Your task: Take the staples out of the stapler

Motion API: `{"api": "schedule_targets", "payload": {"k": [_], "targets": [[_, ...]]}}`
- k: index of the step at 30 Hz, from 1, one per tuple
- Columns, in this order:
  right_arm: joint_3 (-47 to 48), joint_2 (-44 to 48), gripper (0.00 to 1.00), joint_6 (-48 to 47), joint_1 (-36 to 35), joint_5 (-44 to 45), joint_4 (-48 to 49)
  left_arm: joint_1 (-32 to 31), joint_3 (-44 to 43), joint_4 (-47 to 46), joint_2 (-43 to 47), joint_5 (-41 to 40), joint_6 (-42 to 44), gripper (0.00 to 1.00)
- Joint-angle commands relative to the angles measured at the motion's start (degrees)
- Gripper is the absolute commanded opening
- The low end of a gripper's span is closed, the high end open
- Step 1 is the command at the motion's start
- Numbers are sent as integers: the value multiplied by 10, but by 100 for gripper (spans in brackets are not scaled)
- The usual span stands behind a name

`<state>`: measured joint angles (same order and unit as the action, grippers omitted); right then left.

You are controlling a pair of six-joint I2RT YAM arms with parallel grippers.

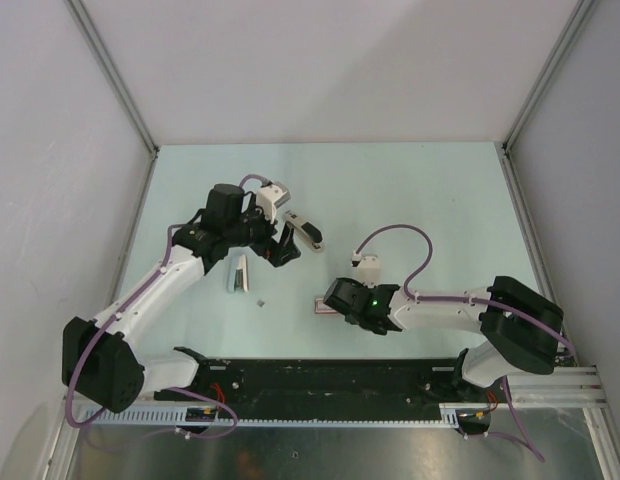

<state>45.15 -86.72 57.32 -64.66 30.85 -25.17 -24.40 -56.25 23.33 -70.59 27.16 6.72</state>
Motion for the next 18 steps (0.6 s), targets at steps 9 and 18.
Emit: {"api": "schedule_targets", "payload": {"k": [9, 18], "targets": [[24, 0, 32, 0, 7, 4, 0, -6, 1, -3, 19, 17, 33, 99], [25, 23, 28, 2, 0, 7, -9, -8, 2, -1, 22, 16, 36, 99]]}}
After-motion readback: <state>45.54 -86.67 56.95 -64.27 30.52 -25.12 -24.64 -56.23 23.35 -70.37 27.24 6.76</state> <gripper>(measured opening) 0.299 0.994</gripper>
